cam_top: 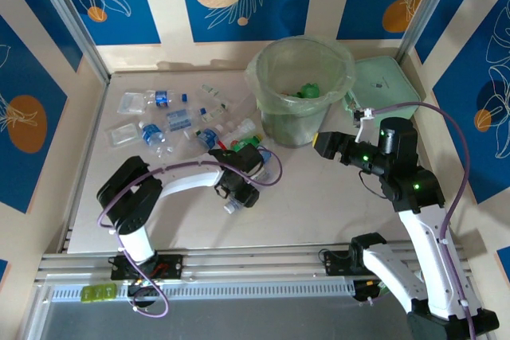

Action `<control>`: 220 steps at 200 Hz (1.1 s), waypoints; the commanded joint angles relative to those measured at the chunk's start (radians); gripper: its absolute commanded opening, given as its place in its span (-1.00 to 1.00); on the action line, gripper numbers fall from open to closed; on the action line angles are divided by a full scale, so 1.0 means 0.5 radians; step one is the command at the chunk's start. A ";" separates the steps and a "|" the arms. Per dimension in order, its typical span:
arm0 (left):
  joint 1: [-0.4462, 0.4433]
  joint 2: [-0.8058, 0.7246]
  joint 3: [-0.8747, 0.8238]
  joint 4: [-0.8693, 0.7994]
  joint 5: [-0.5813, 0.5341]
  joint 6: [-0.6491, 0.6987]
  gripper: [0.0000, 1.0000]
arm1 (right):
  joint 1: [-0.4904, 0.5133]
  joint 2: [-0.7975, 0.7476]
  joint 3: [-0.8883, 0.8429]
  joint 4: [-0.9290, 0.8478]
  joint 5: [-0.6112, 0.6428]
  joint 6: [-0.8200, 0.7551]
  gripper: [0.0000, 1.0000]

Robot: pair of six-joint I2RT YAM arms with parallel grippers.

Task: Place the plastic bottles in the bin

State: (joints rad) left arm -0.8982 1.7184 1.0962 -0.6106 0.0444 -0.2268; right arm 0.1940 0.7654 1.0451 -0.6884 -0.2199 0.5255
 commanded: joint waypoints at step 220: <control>0.105 -1.834 -0.526 1.416 0.873 -0.534 0.15 | 1.089 0.625 0.407 1.100 -0.604 -0.011 0.99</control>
State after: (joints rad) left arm -0.8532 0.8207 0.8421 -0.0048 0.4366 -0.4721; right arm 0.7193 1.0416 1.1988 -0.2321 -0.4480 0.4984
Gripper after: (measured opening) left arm 0.573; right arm 0.999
